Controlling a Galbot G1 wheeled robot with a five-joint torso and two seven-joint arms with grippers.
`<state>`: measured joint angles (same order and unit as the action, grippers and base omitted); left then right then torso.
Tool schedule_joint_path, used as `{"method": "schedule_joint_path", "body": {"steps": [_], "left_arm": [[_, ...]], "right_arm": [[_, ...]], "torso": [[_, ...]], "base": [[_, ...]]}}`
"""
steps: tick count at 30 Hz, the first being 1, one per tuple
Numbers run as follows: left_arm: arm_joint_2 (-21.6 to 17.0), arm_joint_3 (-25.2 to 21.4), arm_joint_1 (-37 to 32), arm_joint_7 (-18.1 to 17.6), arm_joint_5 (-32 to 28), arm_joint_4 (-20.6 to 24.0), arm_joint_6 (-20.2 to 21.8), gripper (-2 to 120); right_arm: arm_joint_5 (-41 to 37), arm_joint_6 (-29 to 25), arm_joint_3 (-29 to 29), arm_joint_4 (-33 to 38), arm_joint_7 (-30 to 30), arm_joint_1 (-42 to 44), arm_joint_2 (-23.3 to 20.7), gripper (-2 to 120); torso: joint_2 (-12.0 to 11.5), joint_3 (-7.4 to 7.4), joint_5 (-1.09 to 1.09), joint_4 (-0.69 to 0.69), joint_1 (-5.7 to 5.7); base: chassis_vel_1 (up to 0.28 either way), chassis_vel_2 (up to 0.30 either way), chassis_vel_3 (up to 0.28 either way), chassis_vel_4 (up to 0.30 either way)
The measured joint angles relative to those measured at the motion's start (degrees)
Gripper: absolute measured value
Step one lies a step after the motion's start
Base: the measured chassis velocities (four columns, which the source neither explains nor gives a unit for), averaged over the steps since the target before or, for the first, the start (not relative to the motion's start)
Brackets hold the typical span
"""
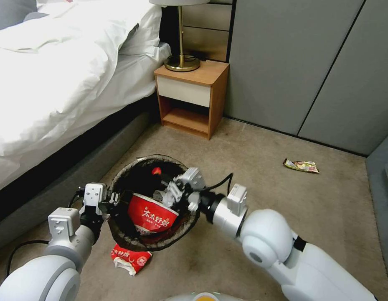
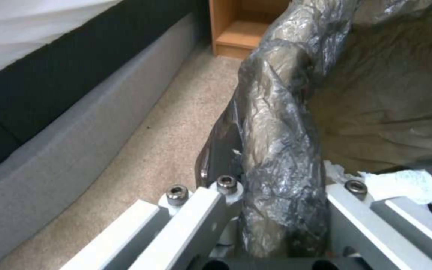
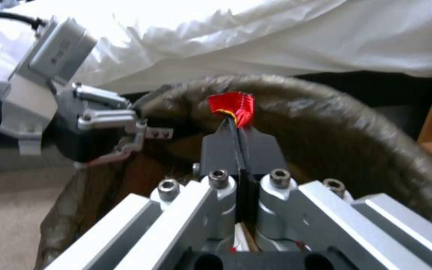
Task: Pick up the trash bin, then pick up the garbage from the floor and place it into the trash bin.
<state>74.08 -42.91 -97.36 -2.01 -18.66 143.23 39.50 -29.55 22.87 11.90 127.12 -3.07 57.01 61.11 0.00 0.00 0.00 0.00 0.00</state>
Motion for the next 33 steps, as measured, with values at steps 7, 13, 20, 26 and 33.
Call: {"method": "schedule_joint_path", "body": {"steps": [7,13,20,26,33], "left_arm": [[0.1,0.17,0.11,0.01,0.3,0.0,0.04,1],[0.2,0.18,0.14,0.1,0.45,0.0,0.18,1],[0.54,0.4,0.36,0.2,0.69,0.0,0.21,1],[0.76,0.61,0.5,0.33,0.89,0.0,0.21,1],[0.77,0.62,0.46,0.46,1.0,0.0,0.16,1]], "right_arm": [[0.93,0.83,1.22,0.0,1.91,0.1,0.1,15],[0.68,1.64,1.56,0.53,3.37,0.08,-0.45,33],[0.22,2.12,1.72,0.82,3.61,-0.46,-0.31,60],[-0.51,2.93,1.62,0.95,4.13,-1.09,-0.29,81],[-1.38,2.97,0.74,1.81,4.38,-1.96,-0.61,100]], "torso": [[0.0,0.0,0.0,0.0,0.0],[0.0,0.0,0.0,0.0,-0.01],[0.0,0.0,0.01,0.0,-0.01],[0.0,0.0,0.0,0.0,-0.01],[0.0,0.0,0.0,0.0,-0.01]], "base": [[0.0,0.0,0.0,0.0],[0.0,0.0,0.0,0.0],[0.0,0.0,0.0,0.0],[0.0,0.0,0.0,0.0],[0.0,0.0,0.0,0.0]]}}
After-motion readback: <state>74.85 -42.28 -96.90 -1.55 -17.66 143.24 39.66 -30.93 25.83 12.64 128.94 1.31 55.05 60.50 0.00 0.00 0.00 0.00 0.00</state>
